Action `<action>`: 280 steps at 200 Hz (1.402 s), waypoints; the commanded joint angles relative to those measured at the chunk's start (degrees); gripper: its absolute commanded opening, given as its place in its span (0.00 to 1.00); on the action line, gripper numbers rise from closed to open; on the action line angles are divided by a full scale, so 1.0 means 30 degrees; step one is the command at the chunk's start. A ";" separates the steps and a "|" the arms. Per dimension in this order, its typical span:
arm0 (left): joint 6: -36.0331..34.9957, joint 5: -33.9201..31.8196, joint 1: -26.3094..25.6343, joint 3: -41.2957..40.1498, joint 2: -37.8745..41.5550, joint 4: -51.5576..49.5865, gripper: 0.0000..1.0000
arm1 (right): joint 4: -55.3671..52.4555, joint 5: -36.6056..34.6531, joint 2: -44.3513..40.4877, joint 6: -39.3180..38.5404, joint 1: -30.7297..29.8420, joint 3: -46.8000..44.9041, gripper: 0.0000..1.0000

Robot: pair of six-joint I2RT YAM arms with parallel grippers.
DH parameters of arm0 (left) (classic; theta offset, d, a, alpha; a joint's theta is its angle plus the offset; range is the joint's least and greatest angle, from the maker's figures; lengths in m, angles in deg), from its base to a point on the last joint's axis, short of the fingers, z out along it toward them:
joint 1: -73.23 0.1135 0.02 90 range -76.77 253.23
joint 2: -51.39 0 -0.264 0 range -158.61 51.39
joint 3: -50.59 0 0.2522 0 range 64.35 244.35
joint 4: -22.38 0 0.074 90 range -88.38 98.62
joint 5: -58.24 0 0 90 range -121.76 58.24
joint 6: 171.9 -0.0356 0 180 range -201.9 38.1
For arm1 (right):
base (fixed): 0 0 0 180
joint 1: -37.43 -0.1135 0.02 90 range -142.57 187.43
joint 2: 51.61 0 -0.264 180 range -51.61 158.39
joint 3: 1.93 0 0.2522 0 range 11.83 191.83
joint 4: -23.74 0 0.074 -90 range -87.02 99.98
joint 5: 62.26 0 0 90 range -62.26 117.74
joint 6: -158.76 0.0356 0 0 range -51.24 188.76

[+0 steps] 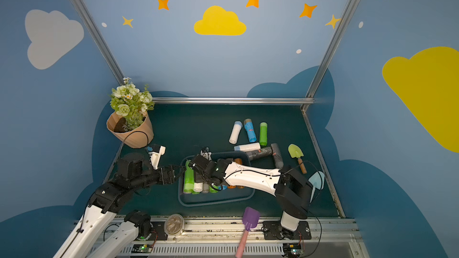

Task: Put the roll of trash bags into the storage box
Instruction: Place the roll of trash bags in the storage box, then pick up the roll of trash bags from the center of the board.

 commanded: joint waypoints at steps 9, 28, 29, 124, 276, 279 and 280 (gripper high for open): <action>-0.0432 0.0623 -0.0053 -0.0141 -0.0217 0.0337 1.00 | -0.1538 -0.1512 -0.0832 -0.0737 -0.0407 0.0468 0.65; -0.0413 0.0266 -0.0030 -0.0203 0.0075 0.0366 1.00 | -0.2006 -0.1987 -0.1036 -0.0961 -0.0463 0.0640 0.65; -0.0417 0.0247 -0.0041 -0.0203 0.0085 0.0366 1.00 | -0.2019 -0.2001 -0.1053 -0.0961 -0.0466 0.0640 0.65; -0.0450 0.0875 0.0153 -0.0204 -0.0676 0.0711 1.00 | -0.4015 -0.2593 -0.2655 -0.1939 0.3025 0.0424 0.68; -0.0049 -0.0304 0.0774 -0.0549 -0.0690 0.1902 1.00 | -0.2761 0.1203 0.5242 -0.6832 1.1623 0.6743 0.71; -0.0033 -0.0410 0.0787 -0.0529 -0.0645 0.1869 1.00 | -0.2757 0.1303 0.5421 -0.6848 1.1691 0.6889 0.70; -0.0022 -0.0428 0.0807 -0.0527 -0.0642 0.1864 1.00 | -0.2761 0.1329 0.5487 -0.6849 1.1719 0.6929 0.70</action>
